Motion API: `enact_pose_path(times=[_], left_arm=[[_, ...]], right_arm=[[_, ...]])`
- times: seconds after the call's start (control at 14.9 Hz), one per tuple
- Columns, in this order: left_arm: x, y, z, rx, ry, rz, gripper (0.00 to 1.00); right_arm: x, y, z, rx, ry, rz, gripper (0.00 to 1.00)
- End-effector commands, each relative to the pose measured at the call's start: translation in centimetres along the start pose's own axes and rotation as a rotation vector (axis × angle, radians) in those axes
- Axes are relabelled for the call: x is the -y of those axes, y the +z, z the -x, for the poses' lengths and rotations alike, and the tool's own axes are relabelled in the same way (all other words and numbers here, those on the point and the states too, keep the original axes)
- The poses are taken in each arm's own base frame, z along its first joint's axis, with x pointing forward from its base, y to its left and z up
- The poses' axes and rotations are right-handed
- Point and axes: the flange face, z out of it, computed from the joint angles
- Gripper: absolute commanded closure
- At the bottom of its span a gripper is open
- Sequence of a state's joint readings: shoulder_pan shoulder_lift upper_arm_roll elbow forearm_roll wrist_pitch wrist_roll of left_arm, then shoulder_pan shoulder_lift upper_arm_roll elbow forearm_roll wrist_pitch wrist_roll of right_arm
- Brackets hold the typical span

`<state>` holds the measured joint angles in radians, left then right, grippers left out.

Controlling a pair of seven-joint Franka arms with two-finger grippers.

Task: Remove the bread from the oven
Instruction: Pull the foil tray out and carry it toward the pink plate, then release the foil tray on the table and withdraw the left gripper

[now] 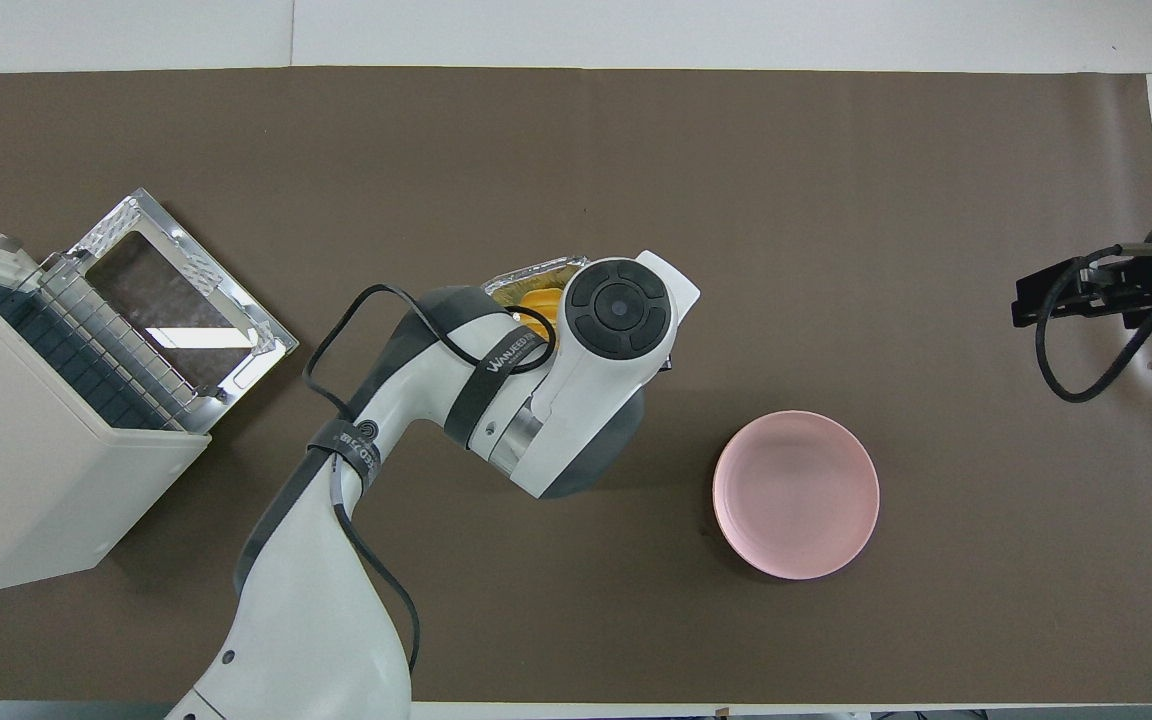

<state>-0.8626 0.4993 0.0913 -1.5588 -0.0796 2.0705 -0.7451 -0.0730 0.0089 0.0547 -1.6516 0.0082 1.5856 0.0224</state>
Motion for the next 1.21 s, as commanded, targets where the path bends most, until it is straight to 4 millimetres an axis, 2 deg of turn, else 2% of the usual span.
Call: enact_pose_path(times=[0.0, 0.07, 0.2, 0.34, 0.47, 0.54, 0.67, 0.81, 0.94, 1.07, 1.14], left_arm=[[-1.7, 0.7, 0.4, -0.007, 0.029, 0.018, 0.64], [-2.0, 0.7, 0.5, -0.015, 0.035, 0.027, 0.01], [-2.3, 0.2, 0.5, -0.013, 0.037, 0.032, 0.0], [-2.3, -1.5, -0.1, 0.001, 0.034, 0.018, 0.0], [-0.1, -3.2, -1.4, 0.029, 0.002, -0.017, 0.0], [3.0, -5.8, -3.2, 0.019, -0.045, -0.009, 0.0], [8.3, -8.7, -4.4, 0.051, -0.078, -0.019, 0.0], [14.6, -11.5, -6.2, 0.094, -0.038, -0.027, 0.0], [22.6, -14.4, -7.8, 0.161, -0.007, -0.036, 0.0], [31.6, -17.3, -9.1, 0.183, -0.011, -0.011, 0.0], [35.0, -18.4, -9.4, 0.182, -0.006, 0.003, 0.0]], right_arm=[[-0.2, -0.1, 0.8, 0.005, -0.022, 0.017, 0.0], [-0.2, -0.1, 0.8, 0.005, -0.022, 0.017, 0.0], [-0.2, -0.1, 0.8, 0.005, -0.022, 0.017, 0.0], [-0.2, -0.1, 0.8, 0.005, -0.022, 0.017, 0.0], [-0.2, -0.1, 0.8, 0.005, -0.022, 0.017, 0.0], [-0.2, -0.1, 0.8, 0.005, -0.022, 0.017, 0.0], [-0.2, -0.1, 0.8, 0.005, -0.022, 0.017, 0.0], [-0.2, -0.1, 0.8, 0.005, -0.022, 0.017, 0.0], [-0.2, -0.1, 0.8, 0.005, -0.022, 0.017, 0.0], [-0.2, -0.1, 0.8, 0.005, -0.022, 0.017, 0.0], [-0.2, -0.1, 0.8, 0.005, -0.022, 0.017, 0.0]])
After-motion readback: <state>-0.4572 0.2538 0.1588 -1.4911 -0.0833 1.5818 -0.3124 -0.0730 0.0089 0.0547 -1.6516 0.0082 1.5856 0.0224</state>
